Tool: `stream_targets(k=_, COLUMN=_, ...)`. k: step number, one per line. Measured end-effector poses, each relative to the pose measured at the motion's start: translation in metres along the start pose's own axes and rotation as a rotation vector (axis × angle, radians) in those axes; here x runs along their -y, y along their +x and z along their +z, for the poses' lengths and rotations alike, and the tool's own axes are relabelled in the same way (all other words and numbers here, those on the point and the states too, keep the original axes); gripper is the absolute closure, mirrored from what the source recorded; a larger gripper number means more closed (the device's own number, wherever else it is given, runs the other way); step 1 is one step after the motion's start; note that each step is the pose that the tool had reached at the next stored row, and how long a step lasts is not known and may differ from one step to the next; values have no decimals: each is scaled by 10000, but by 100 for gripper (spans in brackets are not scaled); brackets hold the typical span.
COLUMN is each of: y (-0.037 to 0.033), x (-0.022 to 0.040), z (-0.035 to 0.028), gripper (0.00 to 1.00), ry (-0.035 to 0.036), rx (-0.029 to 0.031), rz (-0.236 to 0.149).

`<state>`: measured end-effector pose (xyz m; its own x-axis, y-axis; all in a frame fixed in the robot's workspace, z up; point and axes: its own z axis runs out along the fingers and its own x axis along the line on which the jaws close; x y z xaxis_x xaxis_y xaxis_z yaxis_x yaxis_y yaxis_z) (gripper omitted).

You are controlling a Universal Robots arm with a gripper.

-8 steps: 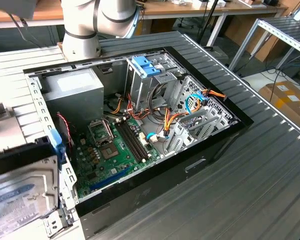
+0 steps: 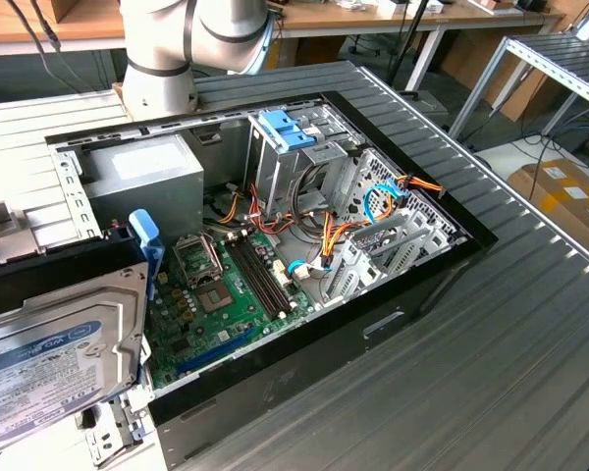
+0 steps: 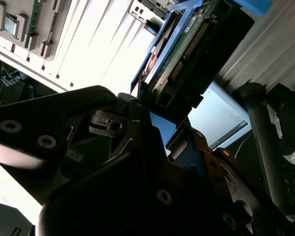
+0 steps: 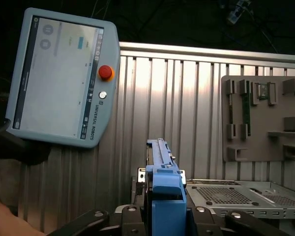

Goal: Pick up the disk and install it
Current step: 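Pick up the disk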

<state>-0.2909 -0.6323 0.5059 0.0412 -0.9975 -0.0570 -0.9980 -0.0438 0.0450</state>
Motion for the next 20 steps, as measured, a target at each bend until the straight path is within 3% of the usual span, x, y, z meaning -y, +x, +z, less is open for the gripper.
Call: stream_targets(k=20, y=4, x=104, z=-1, gripper=63, ry=1, rx=0, rz=0)
